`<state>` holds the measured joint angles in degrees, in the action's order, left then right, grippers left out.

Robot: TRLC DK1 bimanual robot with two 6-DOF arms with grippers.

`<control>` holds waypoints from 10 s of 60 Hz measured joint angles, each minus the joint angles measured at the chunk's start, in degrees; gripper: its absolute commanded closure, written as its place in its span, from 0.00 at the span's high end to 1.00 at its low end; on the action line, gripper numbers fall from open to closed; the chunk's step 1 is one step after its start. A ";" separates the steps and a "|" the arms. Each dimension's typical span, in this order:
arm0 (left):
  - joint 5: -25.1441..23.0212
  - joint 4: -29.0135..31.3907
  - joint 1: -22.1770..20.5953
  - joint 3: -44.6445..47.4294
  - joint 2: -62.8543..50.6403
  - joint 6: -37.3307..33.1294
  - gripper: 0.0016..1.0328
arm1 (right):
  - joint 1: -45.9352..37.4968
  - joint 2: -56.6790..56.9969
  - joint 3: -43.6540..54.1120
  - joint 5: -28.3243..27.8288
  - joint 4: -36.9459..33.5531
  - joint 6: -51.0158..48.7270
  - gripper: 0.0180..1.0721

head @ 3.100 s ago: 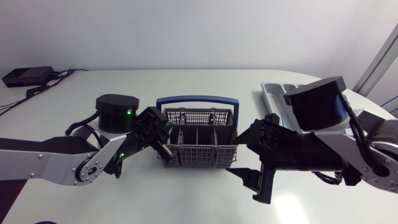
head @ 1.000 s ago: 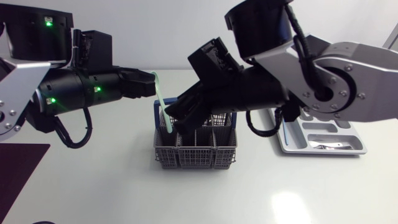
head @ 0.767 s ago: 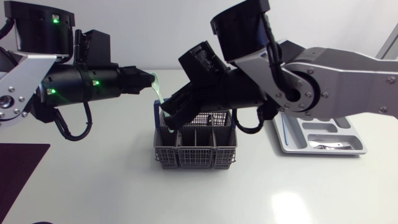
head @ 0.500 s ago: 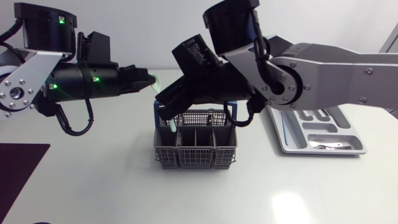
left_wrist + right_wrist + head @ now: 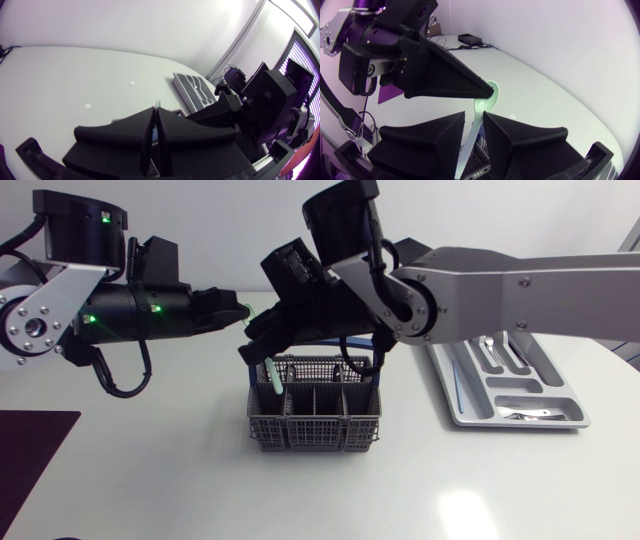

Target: Unload the cutlery basket into the drawer organizer.

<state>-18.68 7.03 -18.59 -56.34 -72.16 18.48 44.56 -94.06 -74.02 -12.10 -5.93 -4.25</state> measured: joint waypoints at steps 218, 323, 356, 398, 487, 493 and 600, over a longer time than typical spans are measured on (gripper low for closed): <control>2.93 6.40 6.16 10.71 13.25 -30.47 0.79 | -75.14 -17.18 2.29 -0.94 -25.92 -105.90 0.46; 5.42 -0.09 2.64 12.28 -11.52 -41.46 0.79 | -23.52 -0.22 18.27 -4.09 -10.21 -40.92 0.49; 6.16 -0.13 2.01 12.02 -11.89 -41.46 0.81 | -23.67 -1.22 17.49 -2.73 -8.90 -40.76 0.59; 5.22 -0.28 8.09 14.23 -1.97 -41.46 0.95 | -26.58 8.72 23.43 2.51 -6.16 -39.78 0.96; 5.05 4.09 8.63 19.06 10.29 -41.48 0.95 | -17.86 20.76 34.21 6.36 -3.37 -34.53 0.96; 5.07 4.09 9.29 19.37 13.00 -41.48 0.95 | -20.44 25.88 35.01 6.38 -4.96 -34.56 0.96; 18.40 -7.13 18.16 53.86 71.80 -19.89 0.96 | -44.26 93.48 72.87 11.78 4.92 2.27 0.96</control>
<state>-0.27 -0.10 -0.43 -2.48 -0.36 -1.41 0.30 -0.58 -1.15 -0.32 -1.02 -1.98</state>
